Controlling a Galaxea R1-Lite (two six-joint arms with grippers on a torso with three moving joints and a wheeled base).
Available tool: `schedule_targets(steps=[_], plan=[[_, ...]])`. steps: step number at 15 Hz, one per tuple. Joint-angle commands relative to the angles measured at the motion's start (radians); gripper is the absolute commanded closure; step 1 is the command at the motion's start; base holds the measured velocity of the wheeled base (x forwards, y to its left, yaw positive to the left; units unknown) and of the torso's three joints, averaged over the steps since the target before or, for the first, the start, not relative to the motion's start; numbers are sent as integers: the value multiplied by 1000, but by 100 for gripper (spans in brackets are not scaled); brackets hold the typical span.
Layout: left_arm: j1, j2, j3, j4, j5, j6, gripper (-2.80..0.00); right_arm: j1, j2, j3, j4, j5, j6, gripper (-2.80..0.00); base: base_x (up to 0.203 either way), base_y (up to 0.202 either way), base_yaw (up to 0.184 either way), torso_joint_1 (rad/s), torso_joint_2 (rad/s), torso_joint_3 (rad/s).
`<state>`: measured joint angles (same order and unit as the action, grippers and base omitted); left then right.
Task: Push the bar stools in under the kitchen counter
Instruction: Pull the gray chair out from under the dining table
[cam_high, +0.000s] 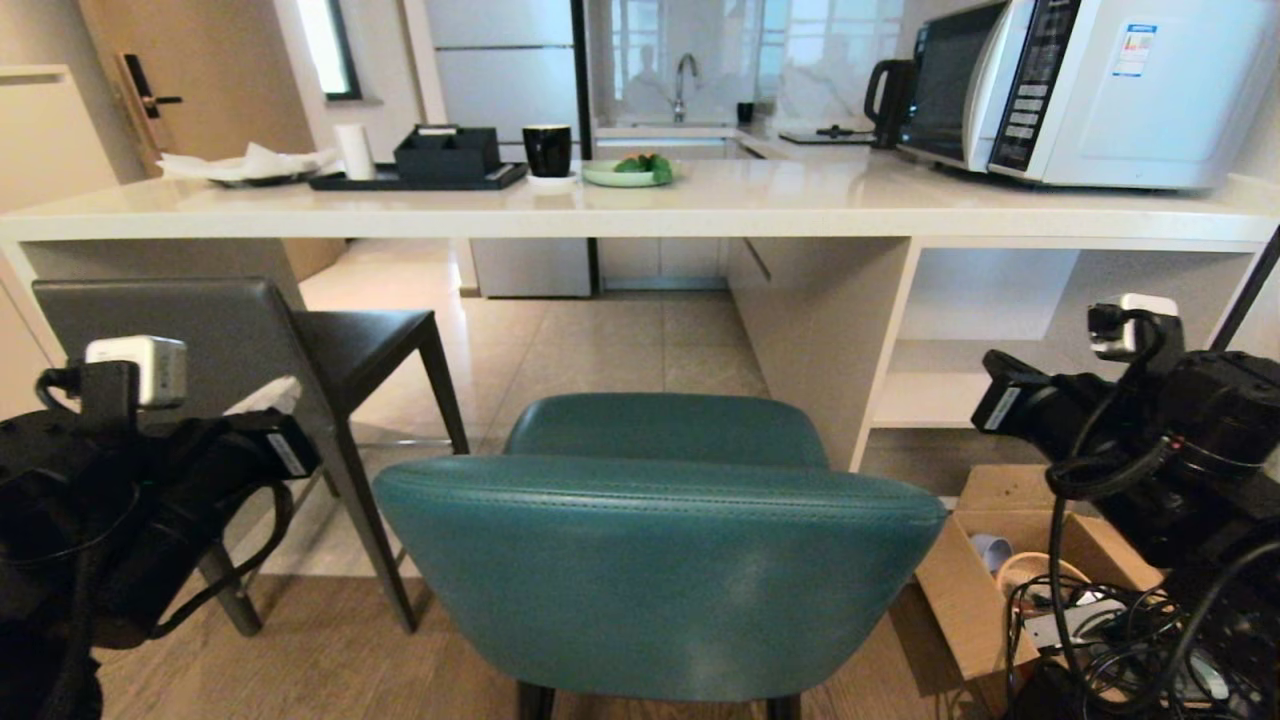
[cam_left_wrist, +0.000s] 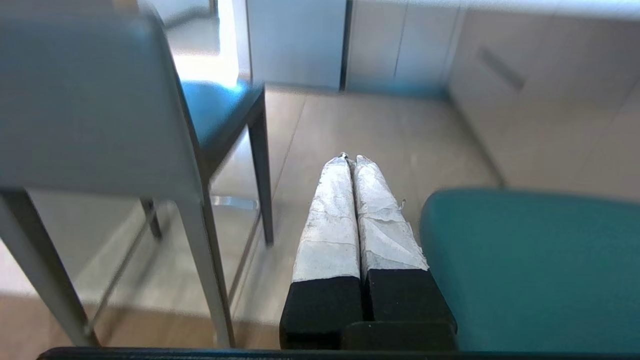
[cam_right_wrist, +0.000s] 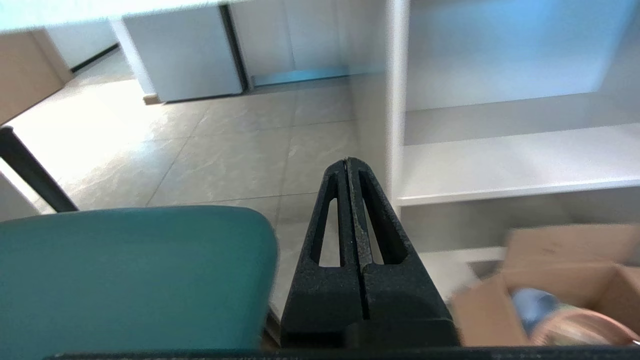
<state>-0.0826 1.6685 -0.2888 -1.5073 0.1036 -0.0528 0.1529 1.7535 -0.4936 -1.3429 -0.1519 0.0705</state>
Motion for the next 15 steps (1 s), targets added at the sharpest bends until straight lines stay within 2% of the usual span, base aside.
schedule_targets(steps=[1, 3, 5, 7, 10, 12, 13, 14, 15], plan=[[-2, -200, 41, 18, -2, -1, 0, -6, -203, 56, 42, 0, -1, 0, 0, 0, 0, 0, 0, 0], [-3, -401, 71, 135, -5, 0, 0, -8, -416, 92, 188, 0, -3, 0, 0, 0, 0, 0, 0, 0], [-1, -639, 72, 342, -5, 2, 0, -9, -654, 94, 398, 0, -6, 0, 0, 0, 0, 0, 0, 0], [46, -874, 27, 632, -10, 3, 0, -9, -899, 59, 688, 5, -14, 0, 0, 0, 0, 0, 0, 0], [137, -1163, -39, 938, -55, 11, 0, -10, -1226, -19, 1119, 21, -38, 0, 0, 0, 0, 0, 0, 0], [160, -1331, -93, 1249, -105, 17, 0, -24, -1394, -70, 1347, 22, -71, 0, 0, 0, 0, 0, 0, 0], [167, -1379, -109, 1378, -121, 18, 0, -61, -1461, -96, 1447, 24, -87, 0, 0, 0, 0, 0, 0, 0], [171, -1394, -116, 1421, -134, 19, 0, -114, -1516, -116, 1518, 34, -110, 0, 0, 0, 0, 0, 0, 0], [175, -1395, -110, 1385, -164, 24, 0, -143, -1570, -124, 1569, 51, -138, 0, 0, 0, 0, 0, 0, 0]])
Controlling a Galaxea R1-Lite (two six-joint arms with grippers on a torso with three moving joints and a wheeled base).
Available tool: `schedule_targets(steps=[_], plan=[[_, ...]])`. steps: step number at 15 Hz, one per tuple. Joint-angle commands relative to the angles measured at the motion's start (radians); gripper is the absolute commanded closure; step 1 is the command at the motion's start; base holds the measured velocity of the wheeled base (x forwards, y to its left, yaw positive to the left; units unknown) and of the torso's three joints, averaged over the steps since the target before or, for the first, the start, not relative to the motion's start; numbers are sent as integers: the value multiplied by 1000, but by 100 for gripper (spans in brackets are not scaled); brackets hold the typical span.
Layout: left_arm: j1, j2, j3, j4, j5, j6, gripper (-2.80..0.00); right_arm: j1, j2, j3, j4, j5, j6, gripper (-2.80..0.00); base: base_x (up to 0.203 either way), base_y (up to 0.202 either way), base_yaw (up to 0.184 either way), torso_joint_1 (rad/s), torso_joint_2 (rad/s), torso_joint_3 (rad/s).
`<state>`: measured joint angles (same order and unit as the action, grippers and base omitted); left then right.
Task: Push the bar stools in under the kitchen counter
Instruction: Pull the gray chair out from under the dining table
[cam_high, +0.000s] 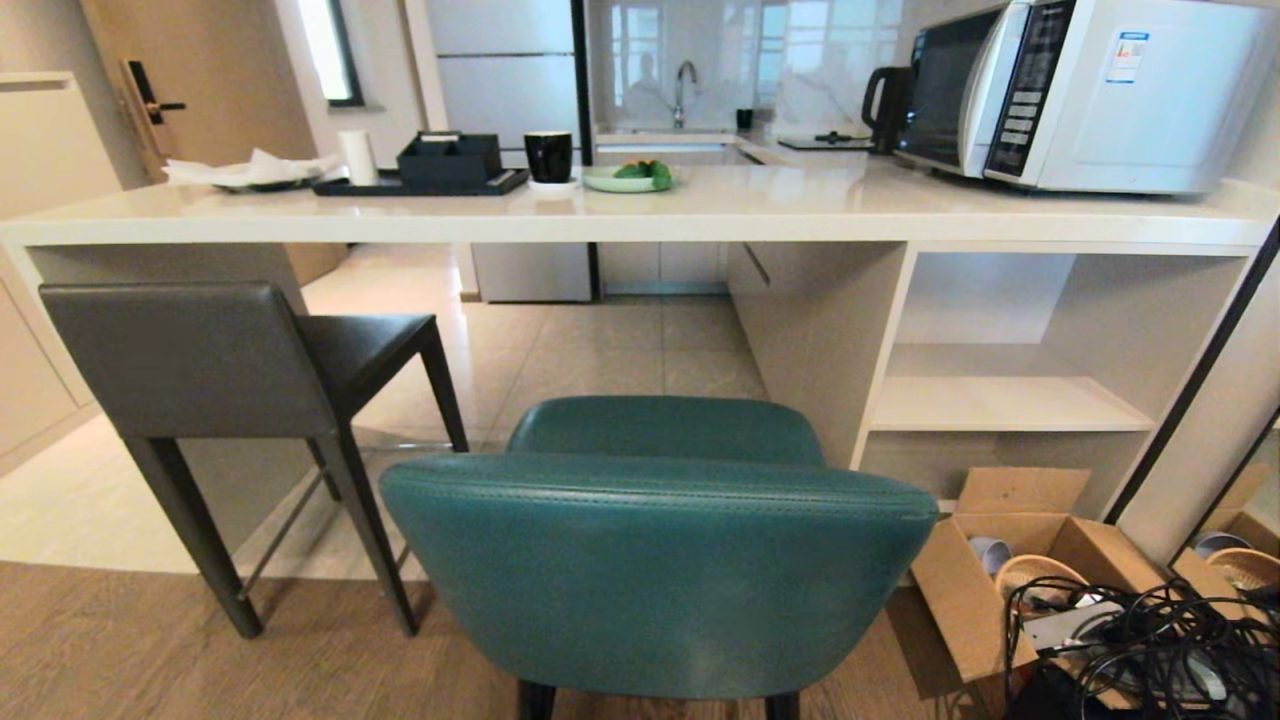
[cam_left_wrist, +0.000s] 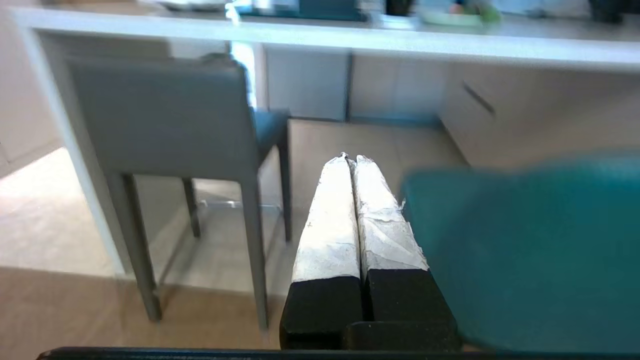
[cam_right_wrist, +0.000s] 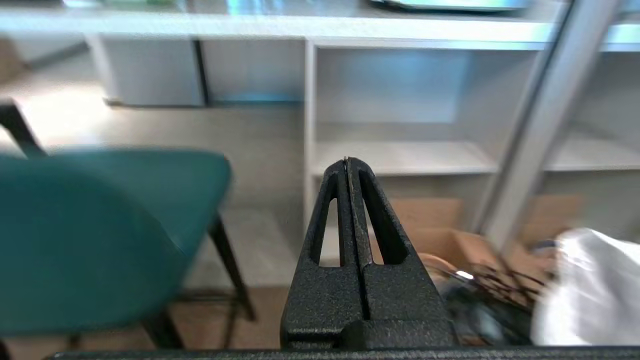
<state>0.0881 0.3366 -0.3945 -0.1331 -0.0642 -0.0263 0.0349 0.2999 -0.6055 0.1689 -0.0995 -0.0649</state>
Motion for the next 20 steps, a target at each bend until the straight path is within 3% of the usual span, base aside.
schedule_targets(steps=[1, 3, 5, 6, 9, 10, 13, 15, 16, 18, 19, 20], plan=[[7, -63, 1, -40, -73, 4, 0, -37, -158, -14, 98, 11, -21, 0, 0, 0, 0, 0, 0, 0], [-26, -67, -62, 26, -152, 7, 0, -37, -207, 12, 137, 25, -31, 0, 0, 0, 0, 0, 0, 0], [-99, -100, -128, 195, -184, 26, 0, -37, -276, 81, 143, 69, -36, 0, 0, 0, 0, 0, 0, 0], [-99, -140, -117, 205, -190, 31, 0, -36, -298, 130, 149, 83, -39, 0, 0, 0, 0, 0, 0, 0], [-90, -310, 34, 254, -184, 72, 0, -36, -301, 243, 146, 80, 4, 0, 0, 0, 0, 0, 0, 0], [-89, -336, 120, 257, -148, 103, 0, -36, -301, 293, 127, 80, 11, 0, 0, 0, 0, 0, 0, 0], [-89, -335, 346, 133, -78, 142, 0, -36, -301, 518, -62, 74, 17, 0, 0, 0, 0, 0, 0, 0], [-91, -335, 413, 13, -41, 110, 0, -37, -301, 602, -254, 83, 18, 0, 0, 0, 0, 0, 0, 0], [-91, -335, 418, 11, -27, 79, 0, -37, -300, 605, -233, 91, 16, 0, 0, 0, 0, 0, 0, 0], [-91, -334, 420, 15, 37, -40, 0, -37, -300, 606, -159, 121, 3, 0, 0, 0, 0, 0, 0, 0], [-92, -334, 417, 42, 68, -74, 0, -36, -300, 607, -161, 123, 2, 0, 0, 0, 0, 0, 0, 0], [-88, -334, 410, 57, 71, -64, 0, -36, -300, 607, -161, 121, 2, 0, 0, 0, 0, 0, 0, 0]])
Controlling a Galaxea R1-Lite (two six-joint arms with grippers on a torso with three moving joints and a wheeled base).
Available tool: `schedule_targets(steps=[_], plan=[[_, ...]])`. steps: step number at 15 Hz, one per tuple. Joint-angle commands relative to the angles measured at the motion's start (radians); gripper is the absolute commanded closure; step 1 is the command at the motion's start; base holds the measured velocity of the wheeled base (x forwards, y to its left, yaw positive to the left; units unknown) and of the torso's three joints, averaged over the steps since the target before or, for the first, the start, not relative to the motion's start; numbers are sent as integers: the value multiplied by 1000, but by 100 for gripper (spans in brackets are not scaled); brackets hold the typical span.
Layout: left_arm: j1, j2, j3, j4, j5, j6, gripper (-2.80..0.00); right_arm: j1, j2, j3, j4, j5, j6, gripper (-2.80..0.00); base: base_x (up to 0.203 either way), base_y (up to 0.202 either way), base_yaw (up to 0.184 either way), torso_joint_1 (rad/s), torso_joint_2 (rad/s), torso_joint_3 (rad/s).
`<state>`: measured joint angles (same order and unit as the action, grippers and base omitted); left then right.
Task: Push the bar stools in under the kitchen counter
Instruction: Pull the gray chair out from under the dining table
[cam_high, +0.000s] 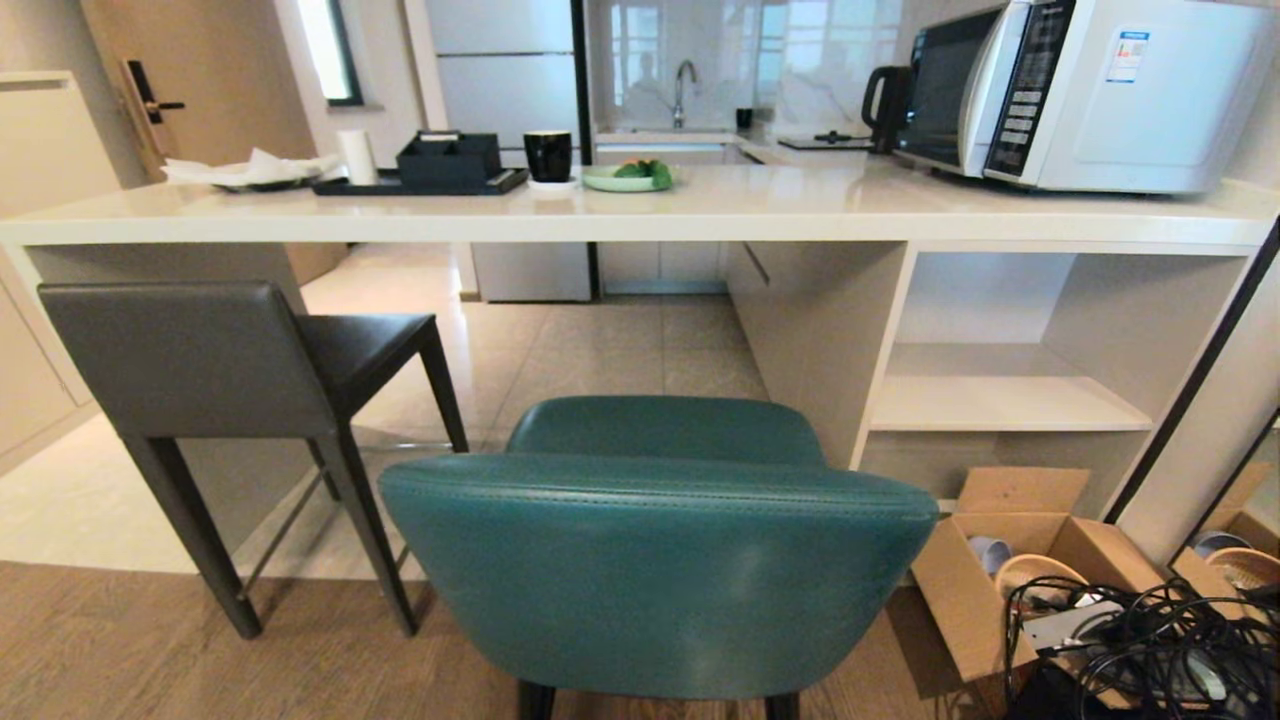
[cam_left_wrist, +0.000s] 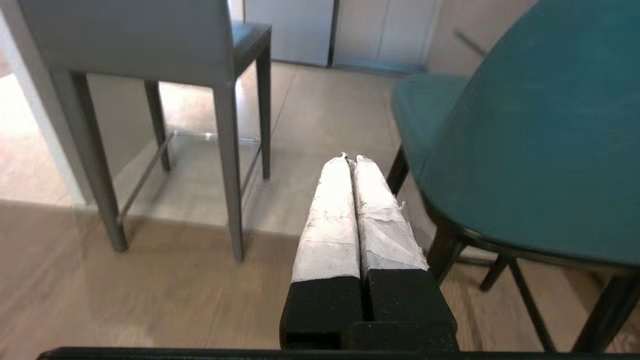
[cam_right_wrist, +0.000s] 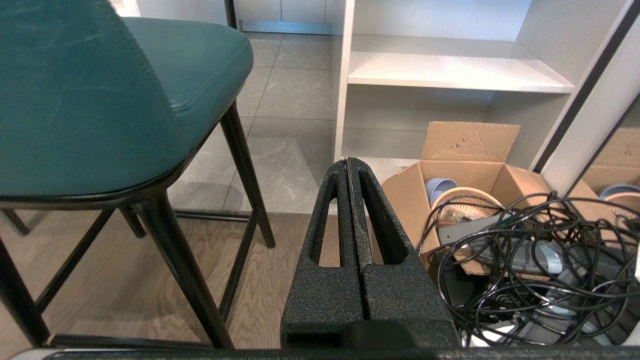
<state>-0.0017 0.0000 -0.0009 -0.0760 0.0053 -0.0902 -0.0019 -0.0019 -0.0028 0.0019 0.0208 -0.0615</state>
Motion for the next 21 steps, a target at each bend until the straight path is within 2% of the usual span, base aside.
schedule_targets(steps=[1, 2, 3, 4, 6, 8, 11, 18, 21], plan=[[3, 3, 16, 0, 1, 59, 0, 0, 2, 4, 6, -1, 3, 0, 0, 0, 0, 0, 0, 0], [2, 2, 27, -2, -9, 169, 0, 0, 2, 4, 4, -2, 8, 0, 0, 0, 0, 0, 0, 0], [2, 2, 37, -23, -53, 242, 0, 0, 2, 4, 4, -2, 9, 0, 0, 0, 0, 0, 0, 0], [0, 3, 41, -42, -75, 245, 0, 0, 2, 4, 4, -1, 8, 0, 0, 0, 0, 0, 0, 0], [0, 2, 41, -35, -69, 220, 0, 0, 2, 4, 4, -3, 5, 0, 0, 0, 0, 0, 0, 0], [0, 2, 41, -38, -65, 161, 0, 0, 2, 4, 3, -8, 38, 0, 0, 0, 0, 0, 0, 0], [2, 2, 41, -38, -57, 167, 0, 0, 2, 4, 3, -7, 37, 0, 0, 0, 0, 0, 0, 0], [2, 2, 41, -38, -57, 165, 0, 0, 2, 4, 3, -18, 43, 0, -183, 0, -2, 4, 2, 3], [2, 2, 41, -38, -57, 167, 0, 0, 0, 4, 3, -19, 49, 0, -43, 0, -2, -1, 0, 4]])
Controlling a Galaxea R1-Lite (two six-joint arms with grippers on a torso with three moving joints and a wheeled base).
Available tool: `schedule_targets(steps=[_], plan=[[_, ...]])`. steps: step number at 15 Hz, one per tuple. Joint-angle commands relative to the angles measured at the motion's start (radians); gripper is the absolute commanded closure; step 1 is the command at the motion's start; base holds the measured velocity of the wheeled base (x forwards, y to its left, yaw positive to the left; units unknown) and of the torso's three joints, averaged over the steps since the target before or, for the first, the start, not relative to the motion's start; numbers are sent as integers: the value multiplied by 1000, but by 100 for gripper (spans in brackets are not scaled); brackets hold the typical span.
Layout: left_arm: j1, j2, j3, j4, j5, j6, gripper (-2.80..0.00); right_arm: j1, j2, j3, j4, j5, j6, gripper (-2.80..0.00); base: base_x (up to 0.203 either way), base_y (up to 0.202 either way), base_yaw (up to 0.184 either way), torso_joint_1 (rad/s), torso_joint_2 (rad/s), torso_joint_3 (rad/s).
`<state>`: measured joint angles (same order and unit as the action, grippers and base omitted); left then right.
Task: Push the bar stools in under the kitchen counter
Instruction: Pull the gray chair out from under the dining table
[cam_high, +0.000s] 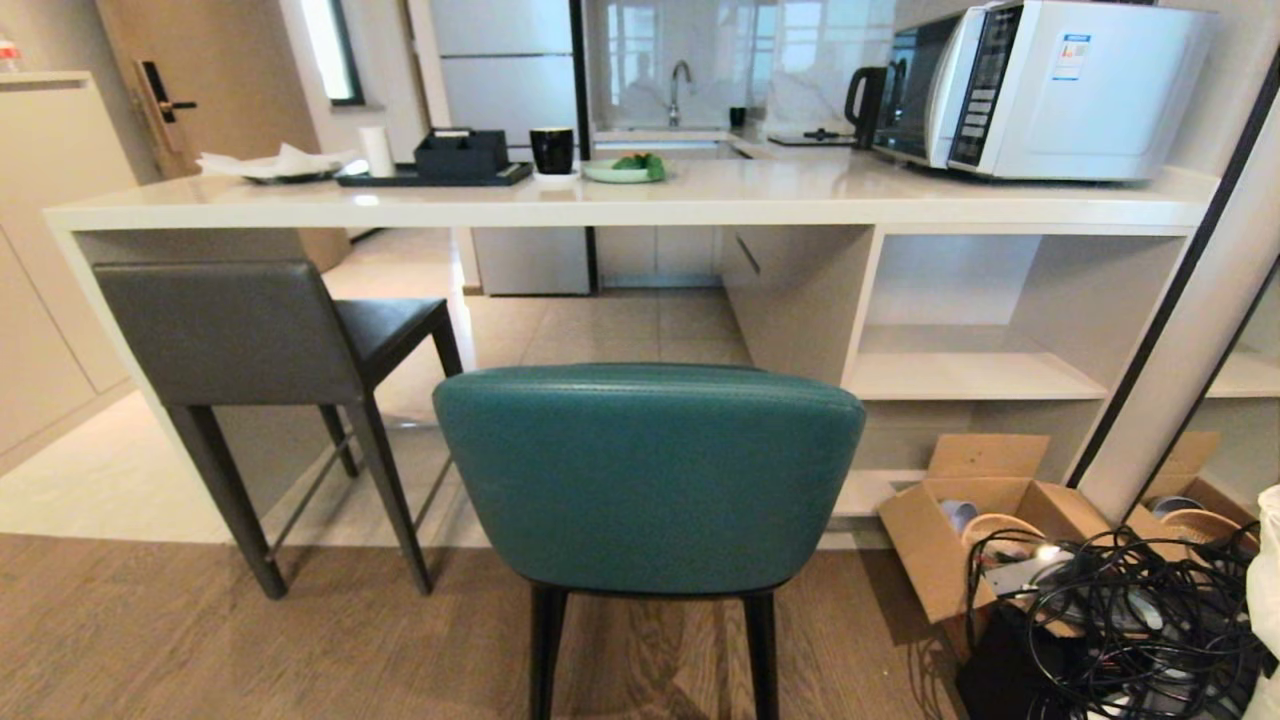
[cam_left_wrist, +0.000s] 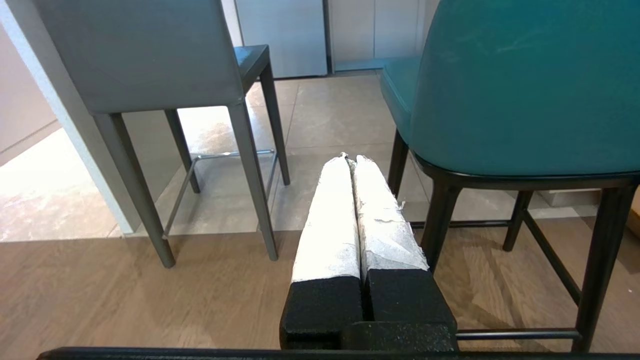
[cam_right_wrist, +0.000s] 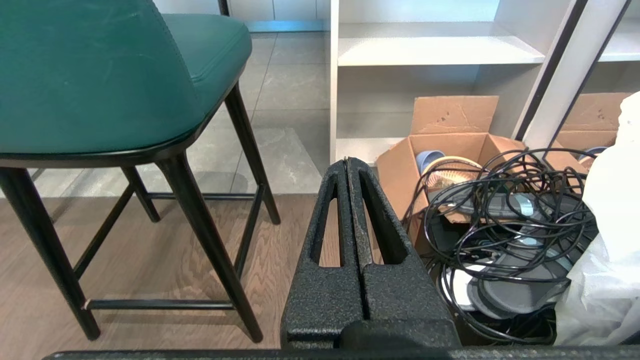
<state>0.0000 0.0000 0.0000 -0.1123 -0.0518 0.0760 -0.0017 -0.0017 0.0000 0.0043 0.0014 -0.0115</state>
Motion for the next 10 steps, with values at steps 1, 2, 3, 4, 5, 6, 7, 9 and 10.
schedule_targets(steps=[1, 2, 3, 4, 5, 6, 7, 9, 10], plan=[[-1, 2, 40, -1, 0, 0, 0, 0, 2, 2, 0, 2, -1, 0, 0, 0, 0, 0, 0, 0], [-2, 2, 40, -1, 0, 1, 0, 0, 1, 2, 0, 1, -1, 0, 0, 0, 0, 0, 0, 0], [-2, 3, 40, -1, 0, 1, 0, 0, 0, 2, 0, 1, -1, 0, 0, 0, 0, 0, 0, 0], [-2, 2, 40, -1, 0, 1, 0, -1, 2, 2, 0, 0, 1, 0, 6, 57, -1, 2, 2, 2], [-2, 2, 40, -1, 0, 1, 0, 0, 2, 2, -1, 0, 1, 0, 4, 125, -3, 7, 3, 2], [-2, 2, 40, -1, 0, 1, 0, 0, 2, 2, -1, 0, 2, 0, 2, 188, 0, -2, 2, -2], [-2, 2, 40, -1, 0, 1, 0, 0, 2, 2, 0, 2, 1, 0, 0, 196, 0, 4, 5, -1], [-2, 3, 40, -1, 0, 1, 0, 0, 2, 2, 0, 0, 1, 0, 0, 200, -2, 5, 4, 3], [-2, 2, 40, -1, 0, 1, 0, 0, 0, 2, 0, 1, 1, 0, 0, 197, -1, 6, 8, 0]])
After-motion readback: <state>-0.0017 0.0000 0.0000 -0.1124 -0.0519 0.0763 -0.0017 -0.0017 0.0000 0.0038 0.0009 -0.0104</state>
